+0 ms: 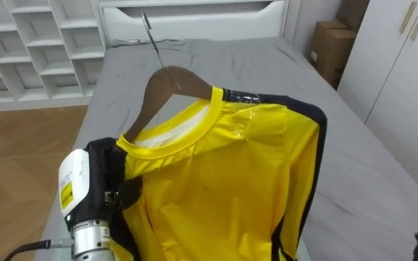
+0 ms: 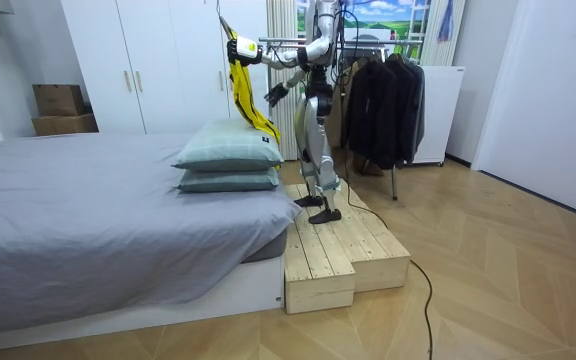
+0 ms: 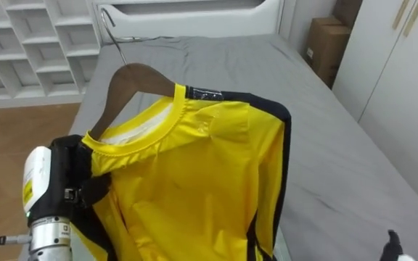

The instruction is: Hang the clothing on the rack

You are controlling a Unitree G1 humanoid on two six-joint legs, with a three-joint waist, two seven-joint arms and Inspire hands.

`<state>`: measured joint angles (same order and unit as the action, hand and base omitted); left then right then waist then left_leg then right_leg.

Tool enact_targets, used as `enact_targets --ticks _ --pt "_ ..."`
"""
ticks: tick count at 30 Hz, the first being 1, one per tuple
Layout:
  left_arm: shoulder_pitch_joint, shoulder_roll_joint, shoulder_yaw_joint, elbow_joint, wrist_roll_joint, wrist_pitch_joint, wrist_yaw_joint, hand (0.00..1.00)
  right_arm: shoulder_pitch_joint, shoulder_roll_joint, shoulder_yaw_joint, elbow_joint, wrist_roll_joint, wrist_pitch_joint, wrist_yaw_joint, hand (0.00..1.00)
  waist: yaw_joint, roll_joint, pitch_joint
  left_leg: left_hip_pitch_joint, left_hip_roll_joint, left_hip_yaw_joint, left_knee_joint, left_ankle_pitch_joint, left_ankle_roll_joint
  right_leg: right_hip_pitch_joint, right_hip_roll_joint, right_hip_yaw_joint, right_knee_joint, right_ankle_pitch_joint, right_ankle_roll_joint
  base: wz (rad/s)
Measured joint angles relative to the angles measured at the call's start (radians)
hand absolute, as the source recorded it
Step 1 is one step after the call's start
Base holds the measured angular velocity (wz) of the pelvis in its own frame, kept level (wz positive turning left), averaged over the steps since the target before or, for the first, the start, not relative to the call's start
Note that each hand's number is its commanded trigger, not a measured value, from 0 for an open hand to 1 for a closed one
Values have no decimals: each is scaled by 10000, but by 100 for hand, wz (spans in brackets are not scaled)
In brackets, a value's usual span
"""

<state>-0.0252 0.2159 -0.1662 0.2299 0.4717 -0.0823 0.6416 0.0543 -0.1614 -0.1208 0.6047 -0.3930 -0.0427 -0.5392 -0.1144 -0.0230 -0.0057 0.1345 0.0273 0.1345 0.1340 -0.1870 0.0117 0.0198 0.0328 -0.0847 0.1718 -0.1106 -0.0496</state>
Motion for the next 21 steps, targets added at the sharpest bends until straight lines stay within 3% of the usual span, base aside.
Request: enact_targets --ticks 4,12,15,21 --pt "12 1 -2 -276 -15 299 -160 100 277 0 179 -1112 -563 194 -259 0 92 -60 3 -25 1 37 -10 -1 -1 -23 1 28 -18 -7 7 0" --pt "11 -318 -9 -276 -100 606 -271 100 315 17 690 -3045 -1757 238 -498 0 155 66 38 -9 3 102 -12 -7 -9 -61 10 84 55 -6 7 -1" --pt "11 -371 9 -427 -67 781 -432 100 310 14 894 -3522 -2498 331 -499 0 337 122 53 -95 12 257 -23 -7 -9 -293 22 245 223 -33 -5 -16" --pt "11 -381 18 -749 16 828 -630 100 313 14 1088 -4092 -3201 356 -497 0 407 121 55 -169 18 264 -23 -8 -11 -427 27 265 341 -42 -18 -1"
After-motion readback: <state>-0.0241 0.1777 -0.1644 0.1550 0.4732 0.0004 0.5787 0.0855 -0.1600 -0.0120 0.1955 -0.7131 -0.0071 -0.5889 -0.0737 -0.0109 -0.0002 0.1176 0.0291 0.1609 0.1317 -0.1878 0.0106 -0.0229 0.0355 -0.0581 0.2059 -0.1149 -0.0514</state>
